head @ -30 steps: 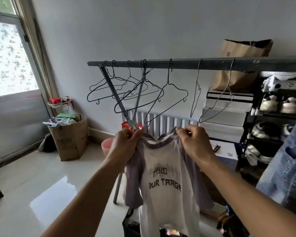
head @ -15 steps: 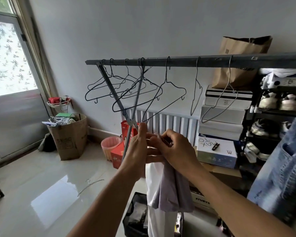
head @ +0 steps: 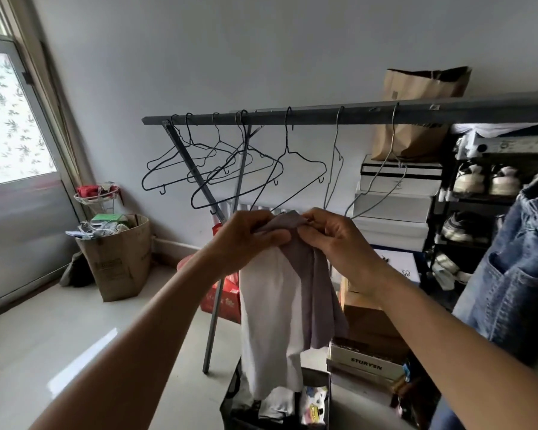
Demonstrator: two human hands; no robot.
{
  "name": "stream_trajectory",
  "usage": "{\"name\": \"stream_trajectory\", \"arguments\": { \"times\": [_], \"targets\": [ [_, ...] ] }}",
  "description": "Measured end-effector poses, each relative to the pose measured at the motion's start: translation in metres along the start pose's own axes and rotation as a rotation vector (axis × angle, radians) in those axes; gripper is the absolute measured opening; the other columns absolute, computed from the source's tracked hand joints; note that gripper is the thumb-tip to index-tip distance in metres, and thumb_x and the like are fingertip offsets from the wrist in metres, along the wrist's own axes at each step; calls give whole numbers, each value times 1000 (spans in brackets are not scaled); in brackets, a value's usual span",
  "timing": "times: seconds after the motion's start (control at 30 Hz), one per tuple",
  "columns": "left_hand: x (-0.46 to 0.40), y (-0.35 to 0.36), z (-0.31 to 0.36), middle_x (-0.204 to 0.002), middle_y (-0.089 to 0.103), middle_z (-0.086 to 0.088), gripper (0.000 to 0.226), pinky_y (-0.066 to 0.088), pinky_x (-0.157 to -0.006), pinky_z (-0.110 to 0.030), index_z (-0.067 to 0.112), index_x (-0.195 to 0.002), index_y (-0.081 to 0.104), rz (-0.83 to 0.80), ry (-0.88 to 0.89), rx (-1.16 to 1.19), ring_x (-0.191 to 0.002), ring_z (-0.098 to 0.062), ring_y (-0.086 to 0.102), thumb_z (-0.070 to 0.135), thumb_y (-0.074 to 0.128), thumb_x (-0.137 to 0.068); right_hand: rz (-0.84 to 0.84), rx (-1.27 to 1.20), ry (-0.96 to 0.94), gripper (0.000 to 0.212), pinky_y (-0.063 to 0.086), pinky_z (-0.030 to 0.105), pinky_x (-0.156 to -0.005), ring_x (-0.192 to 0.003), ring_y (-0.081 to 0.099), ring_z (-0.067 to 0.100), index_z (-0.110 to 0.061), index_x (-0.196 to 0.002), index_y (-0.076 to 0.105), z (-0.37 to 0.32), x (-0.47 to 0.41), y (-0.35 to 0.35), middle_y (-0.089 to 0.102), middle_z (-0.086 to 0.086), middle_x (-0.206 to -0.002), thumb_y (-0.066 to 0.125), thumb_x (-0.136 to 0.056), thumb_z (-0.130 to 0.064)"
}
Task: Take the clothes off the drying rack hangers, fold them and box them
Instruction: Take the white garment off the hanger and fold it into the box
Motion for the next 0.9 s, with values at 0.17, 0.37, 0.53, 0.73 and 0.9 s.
{"name": "stream_trajectory", "arguments": {
  "times": [0.17, 0.37, 0.53, 0.73, 0.9],
  "targets": [
    [-16, 3, 29, -61, 44, 5, 27, 32, -55, -22, 16, -64, 56, -32, 77, -118, -59, -5, 37, 30, 73, -79, 42, 105, 9, 21, 49, 20, -73, -83, 62, 11, -6, -105, 61, 8, 9, -12, 68, 13, -95, 66, -85, -2],
    [-26, -10, 47, -59, 37, 0, 38, 29, -51, -22, 3, -63, 49, -56, 99, -204, -56, -5, 32, 22, 75, -83, 40, 347, 130, 12, 38, 32, -62, -66, 46, 17, -3, -86, 53, 36, 20, -13, 52, 8, -73, 57, -76, -8],
    [-22, -35, 52, -53, 39, 10, 33, 28, -46, -12, 13, -60, 50, 66, 74, -138, -50, -1, 33, 16, 72, -85, 49, 303, 203, 18, 50, 39, -70, -82, 60, 22, -13, -101, 52, 58, 25, -19, 62, 6, -91, 58, -85, -8],
    [-16, -51, 50, -61, 45, 0, 25, 31, -46, -14, 0, -77, 58, 152, 45, -84, -55, -4, 38, 19, 70, -87, 191, 188, 102, 56, 46, 6, -59, -91, 57, -7, -25, -124, 37, 57, 30, -16, 52, -15, -111, 73, -82, -14],
    [-16, -54, 51, -45, 41, 13, 33, 29, -43, -11, 17, -62, 49, 174, 17, -47, -45, 0, 35, 18, 68, -89, 215, 286, 64, 57, 51, 15, -70, -91, 61, 2, -24, -127, 34, 54, 28, -5, 51, -9, -118, 69, -82, -23]
  ]
}}
Point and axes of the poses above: each hand's wrist, its own x-axis away from the middle knuckle, its own y-axis out of the palm, z = x × y, the point moved 6 cm from there along -x, towards the middle knuckle
